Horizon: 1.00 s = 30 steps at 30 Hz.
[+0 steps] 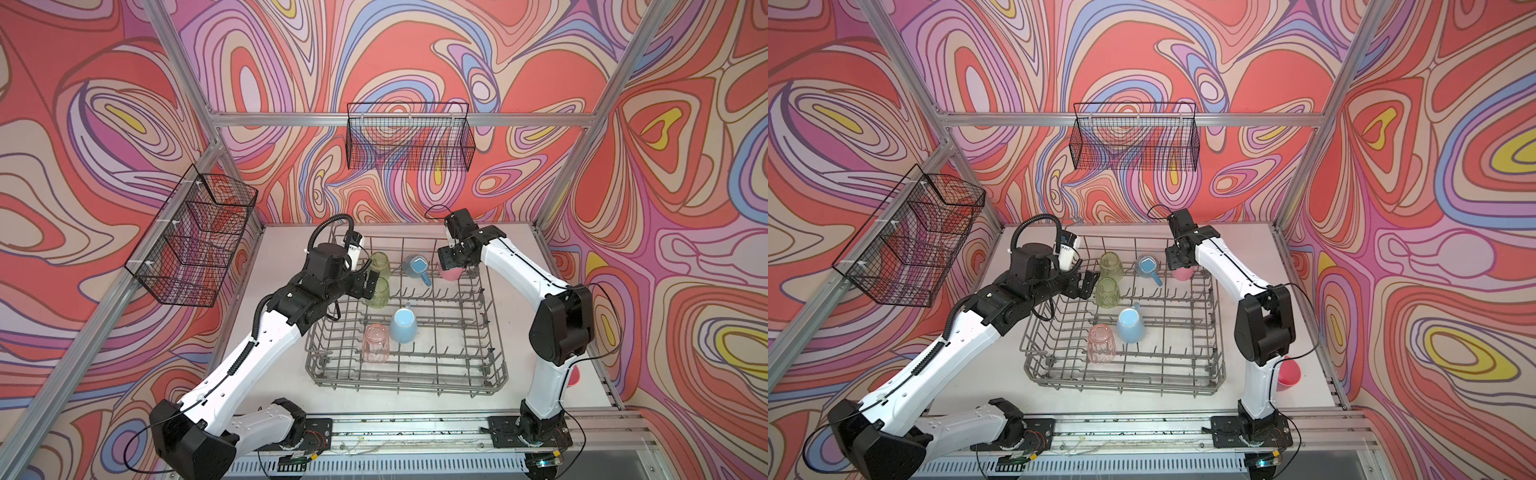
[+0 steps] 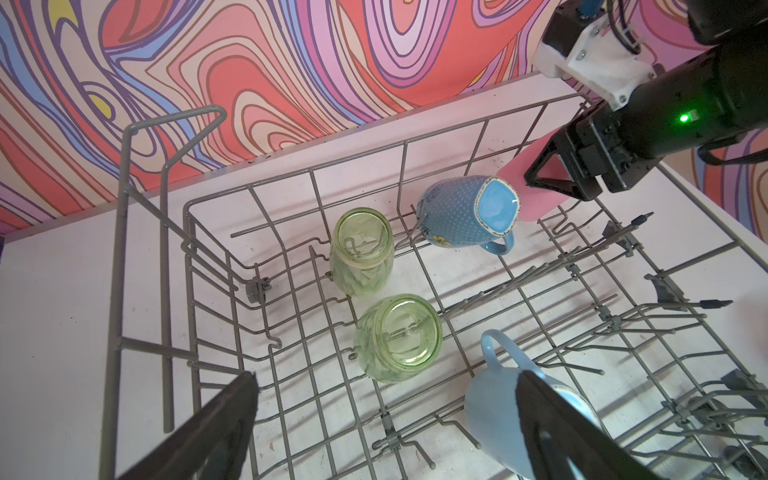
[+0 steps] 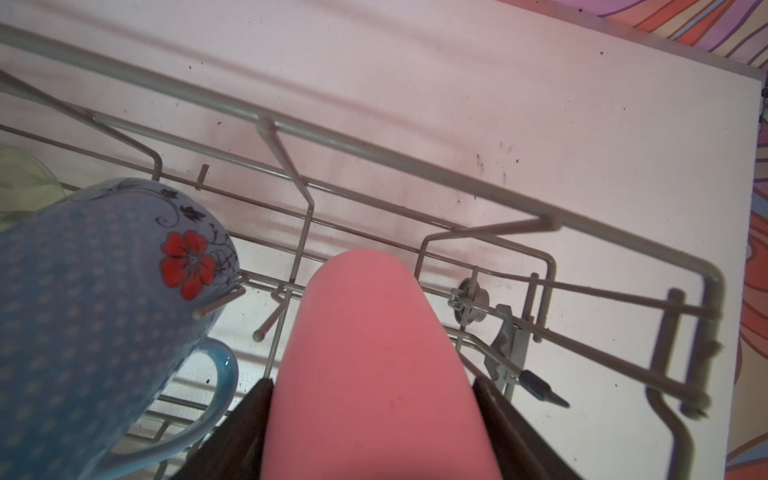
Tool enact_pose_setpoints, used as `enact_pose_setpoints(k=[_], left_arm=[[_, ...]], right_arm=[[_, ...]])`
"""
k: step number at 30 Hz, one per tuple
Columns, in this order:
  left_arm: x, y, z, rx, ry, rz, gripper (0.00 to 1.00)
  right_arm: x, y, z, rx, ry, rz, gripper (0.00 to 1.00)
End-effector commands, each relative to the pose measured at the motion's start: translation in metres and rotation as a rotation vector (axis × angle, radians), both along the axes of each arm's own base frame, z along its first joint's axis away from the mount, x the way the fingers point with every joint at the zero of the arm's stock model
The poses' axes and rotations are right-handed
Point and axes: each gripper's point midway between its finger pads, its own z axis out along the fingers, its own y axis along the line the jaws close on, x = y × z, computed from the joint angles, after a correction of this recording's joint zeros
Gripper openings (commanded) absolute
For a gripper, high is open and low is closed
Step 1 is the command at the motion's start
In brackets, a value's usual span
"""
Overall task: Load the cups into the dish rack
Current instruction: 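Lower the opaque pink cup into the rack's far side with the right gripper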
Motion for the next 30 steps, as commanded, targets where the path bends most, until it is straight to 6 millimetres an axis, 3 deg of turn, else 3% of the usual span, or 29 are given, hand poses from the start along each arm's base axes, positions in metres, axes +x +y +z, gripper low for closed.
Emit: enact_pose_setpoints(k=[1,8,20,24,30], left_arm=[[-0.004,-0.002,0.007,-0.028,-0.017,-0.012,0.98],[-0.005,-0.002,0.011,-0.036,-0.024,-0.016,0.98],[-0.003,0.000,0.007,-0.023,-0.027,-0.002,0.99],[0.000,0.002,-0.002,0.005,-0.002,0.009,0.99],[-0.001,0.005,0.003,0.006,-0.033,0.012,1.00]], right_arm=[[0.002,0.009,-0.013,-0.020,0.027,0.018,0.53],[0.002,0.020,-0.028,-0.029,0.052,0.041,0.59],[0.001,0.022,-0.024,-0.038,0.034,0.063,0.74],[0.001,0.020,-0.015,-0.034,-0.007,0.063,0.80],[0.004,0.021,0.008,-0.015,-0.061,0.063,0.89]])
